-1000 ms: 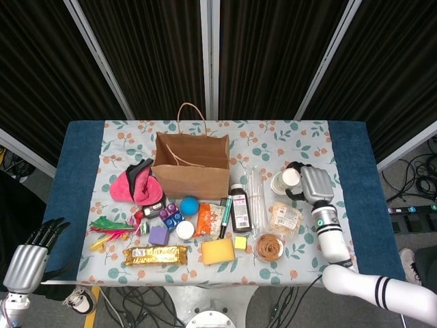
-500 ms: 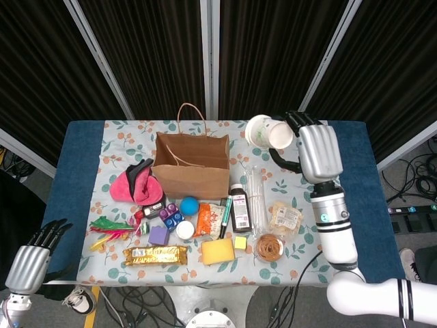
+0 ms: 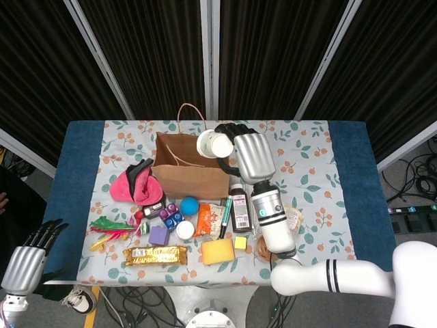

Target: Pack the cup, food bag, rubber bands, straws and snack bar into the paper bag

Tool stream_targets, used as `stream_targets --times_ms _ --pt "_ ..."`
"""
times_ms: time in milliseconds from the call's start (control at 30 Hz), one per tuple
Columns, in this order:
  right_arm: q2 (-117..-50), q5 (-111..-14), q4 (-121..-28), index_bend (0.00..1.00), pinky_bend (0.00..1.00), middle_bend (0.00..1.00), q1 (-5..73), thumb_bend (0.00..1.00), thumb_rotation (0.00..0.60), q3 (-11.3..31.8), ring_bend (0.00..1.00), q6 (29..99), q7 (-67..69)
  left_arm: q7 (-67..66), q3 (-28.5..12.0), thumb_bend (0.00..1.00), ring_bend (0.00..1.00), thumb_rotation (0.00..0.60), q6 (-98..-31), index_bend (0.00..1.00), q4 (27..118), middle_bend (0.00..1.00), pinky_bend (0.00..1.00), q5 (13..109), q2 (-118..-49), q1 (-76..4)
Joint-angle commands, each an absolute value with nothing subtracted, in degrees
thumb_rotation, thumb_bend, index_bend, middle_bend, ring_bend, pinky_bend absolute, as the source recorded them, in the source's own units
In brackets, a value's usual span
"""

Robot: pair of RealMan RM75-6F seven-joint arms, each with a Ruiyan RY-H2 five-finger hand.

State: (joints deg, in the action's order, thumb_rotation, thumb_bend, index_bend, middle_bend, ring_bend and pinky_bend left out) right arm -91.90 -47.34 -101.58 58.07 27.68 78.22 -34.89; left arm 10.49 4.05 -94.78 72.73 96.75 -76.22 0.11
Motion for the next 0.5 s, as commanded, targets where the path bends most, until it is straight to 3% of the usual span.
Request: stream_targets --times_ms 33,200,267,333,500 --pt "-93.36 -47.36 -100.26 0.51 0.48 0.44 58.86 0.27 0.6 27.13 0.34 77.89 -34.8 10.65 4.07 0.09 0.15 0.6 -94.67 0.22 72.77 0.23 0.24 96.75 -76.21 0.05" --pt "-93.39 -47.12 -100.18 0.48 0.46 0.41 58.79 0.21 0.6 27.27 0.31 77.33 -34.74 10.88 4.06 0.09 0.15 0.6 -94.62 0.22 72.67 0.23 0.25 96.75 -76.33 0.02" --pt "-92.35 -46.69 -101.03 0.36 0.39 0.34 58.56 0.12 0.6 27.14 0.24 75.2 -33.8 10.96 4.03 0.09 0.15 0.6 -94.61 0.22 72.58 0.23 0.25 96.64 -76.38 0.06" --pt "-90.34 -47.22 -101.86 0.18 0.26 0.23 58.17 0.02 0.6 26.78 0.12 71.99 -31.96 11.09 3.97 0.09 0.15 0.6 -94.54 0.22 72.5 0.23 0.25 96.43 -76.41 0.1" --pt "-88.1 -49.95 -101.87 0.02 0.13 0.11 57.21 0.0 0.6 26.62 0.01 69.94 -28.15 11.06 3.94 0.09 0.15 0.6 -94.47 0.22 72.38 0.23 0.25 96.34 -76.44 0.12"
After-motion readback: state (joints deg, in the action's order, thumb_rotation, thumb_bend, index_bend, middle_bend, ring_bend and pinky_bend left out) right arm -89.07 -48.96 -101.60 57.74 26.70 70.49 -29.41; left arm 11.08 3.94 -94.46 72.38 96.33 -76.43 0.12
